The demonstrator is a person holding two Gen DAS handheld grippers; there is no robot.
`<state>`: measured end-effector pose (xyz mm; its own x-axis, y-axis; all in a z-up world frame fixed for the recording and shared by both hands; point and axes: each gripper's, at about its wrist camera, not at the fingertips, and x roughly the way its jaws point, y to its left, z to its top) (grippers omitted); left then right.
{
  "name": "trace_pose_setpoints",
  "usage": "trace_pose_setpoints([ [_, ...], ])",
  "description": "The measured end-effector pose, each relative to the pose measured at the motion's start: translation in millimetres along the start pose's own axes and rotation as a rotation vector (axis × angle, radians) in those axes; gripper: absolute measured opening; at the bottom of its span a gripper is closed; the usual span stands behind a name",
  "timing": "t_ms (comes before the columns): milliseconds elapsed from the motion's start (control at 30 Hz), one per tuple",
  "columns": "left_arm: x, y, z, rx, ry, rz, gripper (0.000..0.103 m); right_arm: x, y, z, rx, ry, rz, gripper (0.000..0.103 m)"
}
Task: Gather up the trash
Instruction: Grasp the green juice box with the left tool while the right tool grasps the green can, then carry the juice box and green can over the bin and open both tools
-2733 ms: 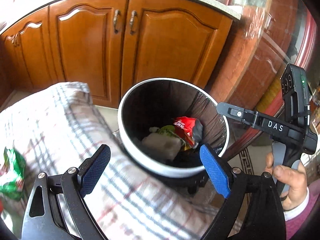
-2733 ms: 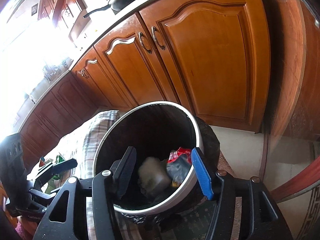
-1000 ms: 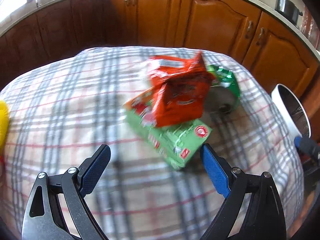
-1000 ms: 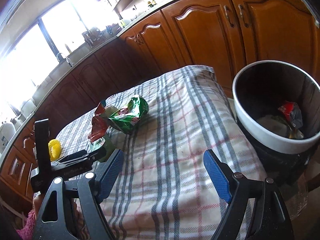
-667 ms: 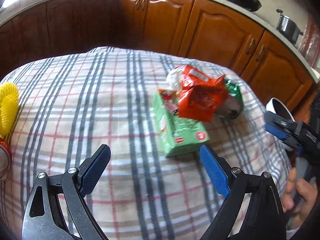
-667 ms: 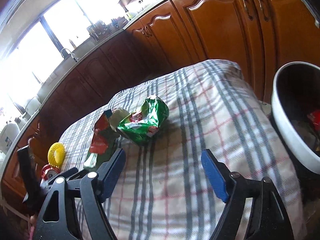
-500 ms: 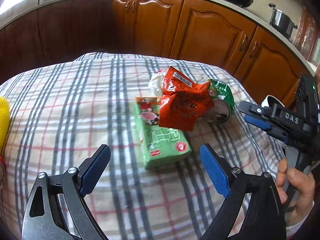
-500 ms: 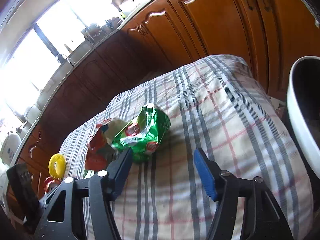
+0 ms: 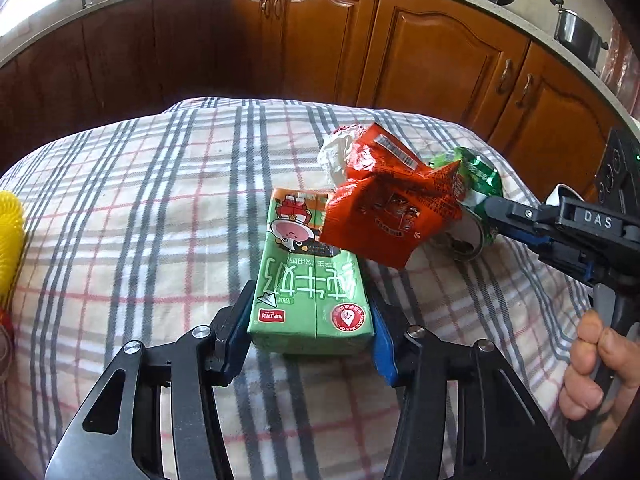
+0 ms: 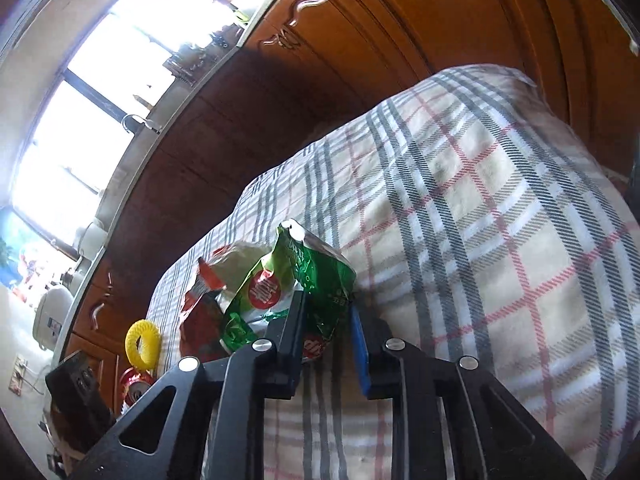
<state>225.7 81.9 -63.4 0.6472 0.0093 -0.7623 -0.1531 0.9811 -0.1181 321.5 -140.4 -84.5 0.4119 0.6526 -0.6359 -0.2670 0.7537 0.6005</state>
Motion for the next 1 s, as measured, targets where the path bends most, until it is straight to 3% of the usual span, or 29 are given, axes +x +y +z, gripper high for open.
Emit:
trace_pose_setpoints([
  [200,-26.0,12.3,-10.7,-0.010,-0.031,-0.021,0.049,-43.9,1.6,-23.8,-0.058,-0.066,-0.050,0.014],
  [333,-44.1,3.6,-13.6,0.002,-0.058,-0.052,0.049,-79.6,0.6,-38.9,-0.110,-0.134,-0.114,0.013],
  [400,-49.9,-4.8,-14.5,0.011,-0.066,-0.078,0.049,-85.9,-0.3,-45.8,-0.142,-0.124,-0.144,0.013],
  [567,-56.5,-22.5,-16.4,0.041,-0.071,-0.117,0.049,-81.4,-6.8,-55.9,-0.140,-0.066,-0.074,0.013],
  [800,-59.1,-29.5,-18.6,0.046,-0.063,-0.141,0.049,-50.9,4.2,-54.0,-0.116,-0.011,0.006,0.028],
  [867,-57.9,-30.9,-19.1,0.049,-0.062,-0.144,0.049,-42.2,3.5,-50.3,-0.098,-0.011,0.027,0.028],
  [1000,-58.2,-35.7,-18.6,0.047,-0.065,-0.162,0.049,-37.7,5.4,-45.4,-0.091,-0.019,0.042,0.013],
])
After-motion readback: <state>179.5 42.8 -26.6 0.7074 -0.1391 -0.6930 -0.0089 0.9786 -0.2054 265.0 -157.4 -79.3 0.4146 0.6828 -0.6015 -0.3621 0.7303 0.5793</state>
